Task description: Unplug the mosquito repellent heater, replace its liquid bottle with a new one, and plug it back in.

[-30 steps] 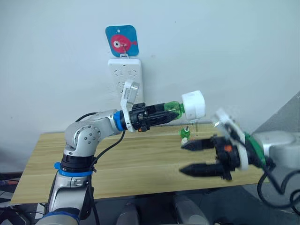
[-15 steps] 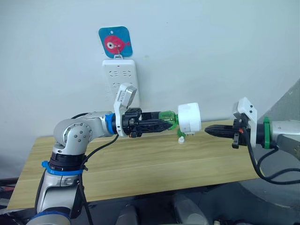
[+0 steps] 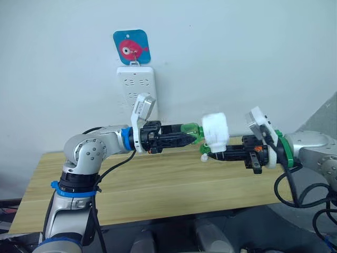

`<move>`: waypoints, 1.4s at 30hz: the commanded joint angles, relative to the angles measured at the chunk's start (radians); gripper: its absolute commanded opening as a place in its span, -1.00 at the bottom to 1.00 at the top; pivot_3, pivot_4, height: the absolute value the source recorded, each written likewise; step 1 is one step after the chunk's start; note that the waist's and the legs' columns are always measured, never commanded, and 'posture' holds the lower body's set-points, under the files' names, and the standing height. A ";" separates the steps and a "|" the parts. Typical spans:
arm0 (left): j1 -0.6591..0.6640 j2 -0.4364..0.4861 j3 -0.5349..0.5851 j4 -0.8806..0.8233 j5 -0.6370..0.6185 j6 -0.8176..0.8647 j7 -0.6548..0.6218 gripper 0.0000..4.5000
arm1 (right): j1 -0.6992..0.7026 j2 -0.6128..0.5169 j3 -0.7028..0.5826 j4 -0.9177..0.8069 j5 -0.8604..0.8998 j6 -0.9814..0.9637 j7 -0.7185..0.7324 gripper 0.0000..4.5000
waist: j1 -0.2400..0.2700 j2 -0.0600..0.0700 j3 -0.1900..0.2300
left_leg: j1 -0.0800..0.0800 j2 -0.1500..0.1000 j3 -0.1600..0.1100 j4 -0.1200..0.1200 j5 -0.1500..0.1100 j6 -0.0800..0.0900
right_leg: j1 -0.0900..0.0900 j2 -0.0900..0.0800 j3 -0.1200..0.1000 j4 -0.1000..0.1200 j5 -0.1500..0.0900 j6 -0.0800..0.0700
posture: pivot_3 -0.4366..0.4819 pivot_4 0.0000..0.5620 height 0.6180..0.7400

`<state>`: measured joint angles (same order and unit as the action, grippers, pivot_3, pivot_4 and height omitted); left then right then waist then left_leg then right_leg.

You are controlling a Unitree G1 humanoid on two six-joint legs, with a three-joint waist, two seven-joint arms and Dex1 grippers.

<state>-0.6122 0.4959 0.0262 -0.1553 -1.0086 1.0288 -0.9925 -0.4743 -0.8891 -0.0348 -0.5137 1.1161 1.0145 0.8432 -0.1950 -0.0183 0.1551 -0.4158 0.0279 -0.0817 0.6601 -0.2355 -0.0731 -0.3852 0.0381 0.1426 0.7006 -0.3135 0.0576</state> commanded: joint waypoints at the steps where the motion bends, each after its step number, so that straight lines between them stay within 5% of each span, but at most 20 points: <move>1: -0.006 -0.002 -0.016 -0.010 0.044 -0.056 -0.013 0.07 | -0.054 0.010 -0.069 -0.028 0.124 0.044 -0.076 -1.00 | -0.001 0.000 0.000 | 0.000 0.000 0.000 0.000 0.000 0.000 | 0.000 0.000 0.000 0.000 -0.001 0.002 | -0.51 -0.67 1.00; 10: 0.013 0.021 -0.074 -0.021 0.152 -0.144 -0.075 0.07 | -0.165 0.062 -0.086 0.033 0.246 0.078 -0.259 -1.00 | -0.002 0.000 0.000 | 0.000 0.000 0.001 0.000 0.000 0.001 | 0.000 0.000 0.000 0.000 -0.001 0.002 | -0.54 -0.66 1.00; 29: 0.037 0.013 -0.050 -0.035 0.118 -0.119 -0.075 0.07 | -0.268 0.118 -0.129 0.187 0.394 0.084 -0.448 -1.00 | -0.002 0.000 0.000 | 0.000 0.000 0.001 0.000 -0.001 0.001 | 0.000 0.000 0.001 0.000 -0.001 0.002 | -0.52 -0.68 1.00; 42: 0.032 0.024 0.015 -0.046 -0.053 0.030 -0.059 0.07 | -0.142 0.115 -0.084 0.217 0.130 0.060 -0.399 -1.00 | -0.002 0.000 0.000 | -0.001 0.000 0.001 0.000 -0.001 0.001 | -0.001 0.000 0.001 0.000 -0.001 0.003 | -0.52 -0.70 1.00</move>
<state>-0.5667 0.5163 0.0108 -0.1642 -1.0272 1.0497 -1.0533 -0.6076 -0.7706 -0.1112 -0.2534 1.2522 1.0777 0.4148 -0.1970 -0.0181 0.1550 -0.4164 0.0282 -0.0806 0.6598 -0.2360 -0.0721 -0.3863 0.0383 0.1437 0.7005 -0.3148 0.0602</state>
